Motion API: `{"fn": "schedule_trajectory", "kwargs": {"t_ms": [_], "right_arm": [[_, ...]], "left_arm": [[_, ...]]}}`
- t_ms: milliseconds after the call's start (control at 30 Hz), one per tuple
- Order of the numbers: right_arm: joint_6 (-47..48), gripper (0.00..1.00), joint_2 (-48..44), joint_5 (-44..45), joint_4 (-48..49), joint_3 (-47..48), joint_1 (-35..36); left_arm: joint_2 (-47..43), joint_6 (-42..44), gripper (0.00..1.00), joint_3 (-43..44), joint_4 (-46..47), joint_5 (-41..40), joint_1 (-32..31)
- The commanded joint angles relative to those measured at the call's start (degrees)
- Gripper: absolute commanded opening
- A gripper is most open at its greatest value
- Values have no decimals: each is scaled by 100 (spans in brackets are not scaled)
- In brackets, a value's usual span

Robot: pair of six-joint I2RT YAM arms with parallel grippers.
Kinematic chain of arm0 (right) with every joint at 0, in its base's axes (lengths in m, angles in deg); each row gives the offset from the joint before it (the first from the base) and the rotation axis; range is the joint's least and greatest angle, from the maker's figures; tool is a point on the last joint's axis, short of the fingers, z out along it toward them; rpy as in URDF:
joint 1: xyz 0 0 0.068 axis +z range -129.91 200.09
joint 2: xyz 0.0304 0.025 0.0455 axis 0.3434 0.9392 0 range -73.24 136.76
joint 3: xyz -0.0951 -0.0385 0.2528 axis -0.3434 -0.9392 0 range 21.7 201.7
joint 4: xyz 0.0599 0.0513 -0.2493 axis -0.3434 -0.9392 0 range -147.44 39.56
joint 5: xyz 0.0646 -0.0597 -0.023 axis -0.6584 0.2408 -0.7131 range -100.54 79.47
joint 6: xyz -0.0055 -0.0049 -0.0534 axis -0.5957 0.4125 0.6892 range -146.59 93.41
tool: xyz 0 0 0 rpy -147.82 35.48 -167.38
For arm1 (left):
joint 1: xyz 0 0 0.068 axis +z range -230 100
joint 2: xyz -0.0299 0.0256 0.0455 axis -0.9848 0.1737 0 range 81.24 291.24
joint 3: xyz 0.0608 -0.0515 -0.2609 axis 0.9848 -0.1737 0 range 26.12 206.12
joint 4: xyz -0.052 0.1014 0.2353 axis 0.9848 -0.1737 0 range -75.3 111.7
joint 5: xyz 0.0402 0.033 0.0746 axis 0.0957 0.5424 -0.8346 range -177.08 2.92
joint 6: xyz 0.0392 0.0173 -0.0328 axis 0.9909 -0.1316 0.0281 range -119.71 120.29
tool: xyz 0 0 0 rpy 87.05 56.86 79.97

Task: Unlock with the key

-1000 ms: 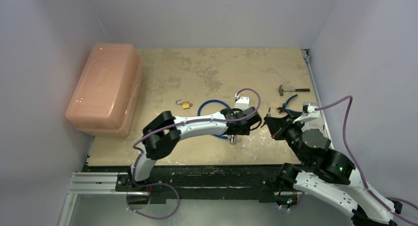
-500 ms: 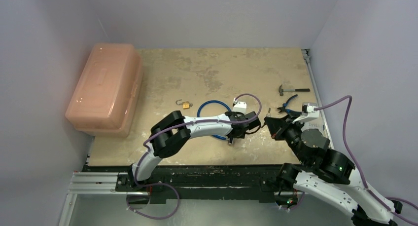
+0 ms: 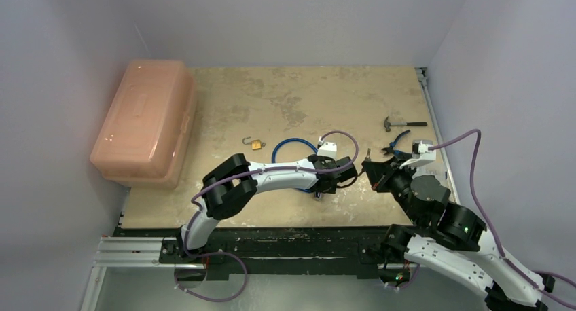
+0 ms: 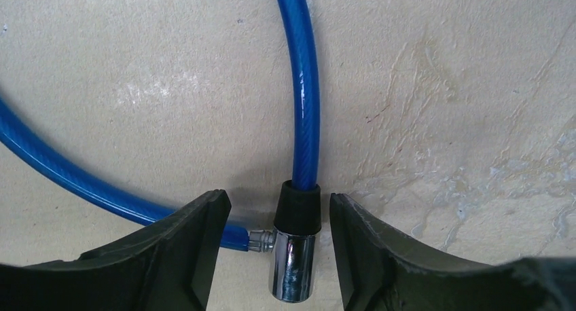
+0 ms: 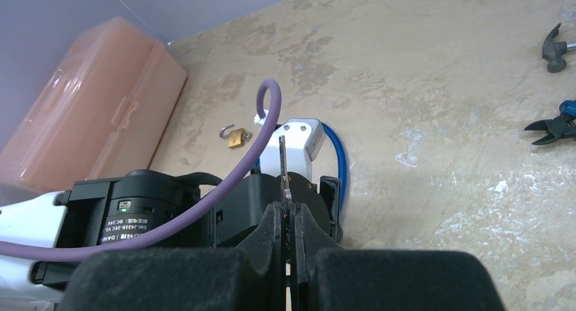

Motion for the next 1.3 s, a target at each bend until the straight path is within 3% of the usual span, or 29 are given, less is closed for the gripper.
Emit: {"fn": "schedule_trajectory", "kwargs": {"t_ms": [0,233,300,367,400,600,867,1267], "right_arm": [[-28,0,46,69,219,28,-1],[-26,0,-6,101,108,73,-1],[-13,0,-26,112,88,83,-1],[-17,0,-27,121,73,97,-1],[-15,0,-32,128,65,102,-1],[-8,0,-59,147,39,112,-1],[-35,0,-27,105,125,27,-1],[-48,0,157,-11,307,-1,-1]], "left_arm": [[-197,292,58,-68,194,225,-34],[130,230,50,-130,450,576,-74],[231,199,36,-131,501,629,-66],[300,144,7,-142,504,642,-57],[308,103,0,-175,499,638,-45],[-56,-801,0,-554,179,319,66],[-1554,-2545,0,-2882,1285,773,575],[-2448,-3531,0,-3386,1229,369,943]]}}
